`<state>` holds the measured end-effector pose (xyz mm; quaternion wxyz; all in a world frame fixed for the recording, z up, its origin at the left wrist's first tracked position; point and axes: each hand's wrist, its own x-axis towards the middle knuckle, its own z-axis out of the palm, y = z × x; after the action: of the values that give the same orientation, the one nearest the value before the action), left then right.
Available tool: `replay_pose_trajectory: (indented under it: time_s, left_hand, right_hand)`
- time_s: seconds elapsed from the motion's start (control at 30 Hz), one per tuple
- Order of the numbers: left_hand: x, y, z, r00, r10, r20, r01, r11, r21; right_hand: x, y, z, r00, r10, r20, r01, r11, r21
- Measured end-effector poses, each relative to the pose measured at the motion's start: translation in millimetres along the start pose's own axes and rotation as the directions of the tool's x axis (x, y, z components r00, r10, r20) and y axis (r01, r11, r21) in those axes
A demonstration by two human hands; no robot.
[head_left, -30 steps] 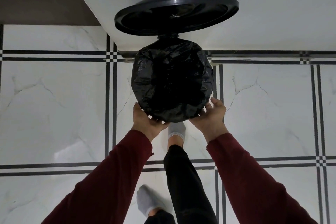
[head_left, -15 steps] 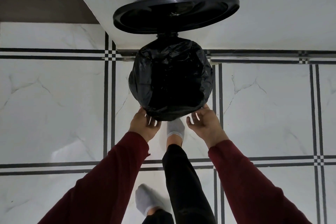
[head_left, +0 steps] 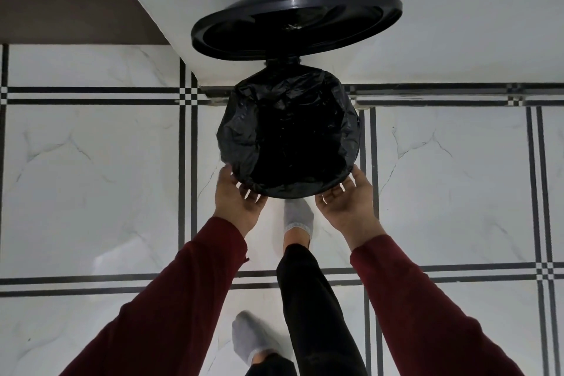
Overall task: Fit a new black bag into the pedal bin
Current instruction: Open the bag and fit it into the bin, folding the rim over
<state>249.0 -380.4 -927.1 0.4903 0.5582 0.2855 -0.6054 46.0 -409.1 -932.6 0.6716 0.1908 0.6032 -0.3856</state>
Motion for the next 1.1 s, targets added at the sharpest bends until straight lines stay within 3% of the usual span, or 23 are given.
replay_pose_trajectory:
  time_s: [0.1,0.33,0.63,0.83,1.1]
  left_hand:
    - [3.6,1.2,0.7,0.997,0.056,-0.044,-0.052,0.995,0.087]
    - [8.8,13.2,5.6,0.994,0.084,-0.075,-0.076,0.992,0.103]
    - [4.7,26.9,11.8,0.992,0.110,-0.067,-0.081,0.937,0.339]
    - [3.3,28.6,13.0,0.995,0.088,-0.043,-0.074,0.961,0.266]
    - [8.7,36.2,9.4,0.999,0.048,-0.025,-0.037,0.937,0.348]
  right_hand:
    - [-0.3,-0.7,1.1,1.000,-0.003,0.013,0.003,1.000,-0.002]
    - [1.7,-11.7,0.6,0.999,-0.017,0.051,0.023,0.992,-0.128]
    - [5.1,-21.9,1.3,0.998,-0.044,0.051,0.054,0.977,-0.205]
    - [1.4,-30.2,9.1,0.998,-0.030,0.051,0.040,0.981,-0.192]
    - [-0.9,-34.3,24.1,0.995,-0.091,0.032,0.096,0.958,-0.270]
